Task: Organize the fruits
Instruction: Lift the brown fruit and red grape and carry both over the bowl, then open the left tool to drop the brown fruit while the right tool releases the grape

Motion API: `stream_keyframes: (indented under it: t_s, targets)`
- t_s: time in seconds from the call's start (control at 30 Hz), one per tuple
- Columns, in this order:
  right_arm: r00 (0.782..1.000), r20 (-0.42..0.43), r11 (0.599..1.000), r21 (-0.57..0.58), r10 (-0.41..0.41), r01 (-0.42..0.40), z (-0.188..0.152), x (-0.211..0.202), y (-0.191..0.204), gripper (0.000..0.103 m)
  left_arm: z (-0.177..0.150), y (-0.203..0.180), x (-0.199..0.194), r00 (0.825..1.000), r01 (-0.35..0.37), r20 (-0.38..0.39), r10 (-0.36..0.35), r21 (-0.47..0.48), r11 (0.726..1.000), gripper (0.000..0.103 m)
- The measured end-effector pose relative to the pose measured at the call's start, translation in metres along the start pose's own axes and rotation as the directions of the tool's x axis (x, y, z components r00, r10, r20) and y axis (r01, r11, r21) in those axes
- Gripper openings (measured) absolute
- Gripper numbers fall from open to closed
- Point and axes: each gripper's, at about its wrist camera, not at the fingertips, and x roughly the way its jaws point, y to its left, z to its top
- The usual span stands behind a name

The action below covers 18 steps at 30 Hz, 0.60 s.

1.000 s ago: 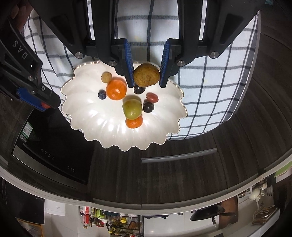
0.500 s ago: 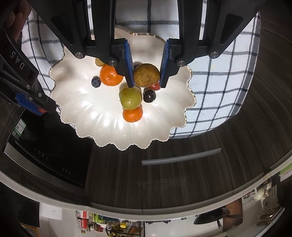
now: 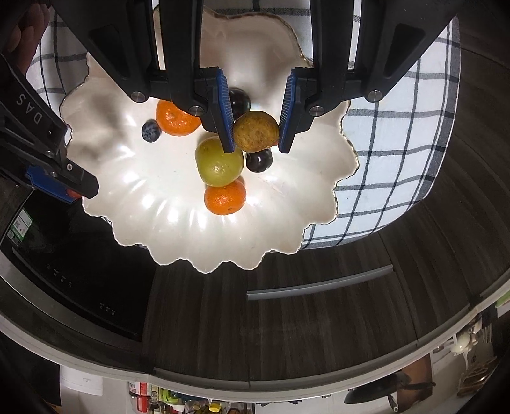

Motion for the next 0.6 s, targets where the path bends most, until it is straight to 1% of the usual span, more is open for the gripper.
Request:
stream_keyframes:
  t_s: [0.17,0.23,0.27,0.3,0.33,0.37,0.4,0.43,0.47,0.53,0.6]
  targets:
    - [1.000,-0.024,1.000,-0.010,0.008,-0.009,0.001,0.009,0.003,0.031,-0.001,0.002,0.007,1.000,-0.011,-0.021,0.011,-0.010,1.000,0.028]
    - [1.000,-0.028,1.000,-0.013,0.008,-0.009,0.001,0.011,0.004,0.031,-0.002,0.003,0.008,0.999,-0.012,-0.030,0.012,-0.016,1.000,0.030]
    - [1.000,-0.027,1.000,-0.012,0.008,-0.008,0.001,0.011,0.004,0.032,-0.002,0.003,0.008,0.999,-0.014,-0.032,0.013,-0.020,1.000,0.037]
    - [1.000,-0.028,1.000,-0.012,0.007,-0.007,0.002,0.012,0.004,0.032,-0.002,0.004,0.007,0.999,-0.014,-0.030,0.014,-0.024,1.000,0.046]
    - [1.000,-0.030,1.000,-0.014,0.004,-0.005,0.001,0.012,0.005,0.032,-0.002,0.004,0.006,1.000,-0.016,-0.024,0.015,-0.029,0.999,0.051]
    - [1.000,-0.030,1.000,-0.015,0.001,-0.002,0.002,0.012,0.005,0.039,-0.002,0.004,0.004,1.000,-0.018,-0.017,0.017,-0.030,0.999,0.055]
    - [1.000,-0.028,1.000,-0.018,-0.003,0.003,0.002,0.012,0.006,0.045,-0.002,0.004,0.001,1.000,-0.019,-0.007,0.019,-0.028,0.999,0.056]
    - [1.000,-0.017,1.000,-0.018,-0.008,0.008,0.002,0.010,0.006,0.059,-0.002,0.003,-0.001,1.000,-0.023,-0.002,0.023,-0.025,0.999,0.057]
    - [1.000,-0.003,1.000,-0.016,-0.014,0.014,0.002,0.008,0.006,0.069,-0.002,0.003,-0.002,1.000,-0.025,0.000,0.025,-0.023,0.999,0.057]
    - [0.999,0.030,1.000,-0.009,-0.028,0.028,0.003,0.001,0.004,0.075,-0.001,0.003,-0.006,1.000,-0.028,0.004,0.028,-0.023,0.999,0.060]
    - [0.999,0.041,0.999,-0.005,-0.032,0.032,0.004,-0.004,0.004,0.075,0.000,0.003,-0.010,0.999,-0.039,0.011,0.039,-0.026,0.999,0.074]
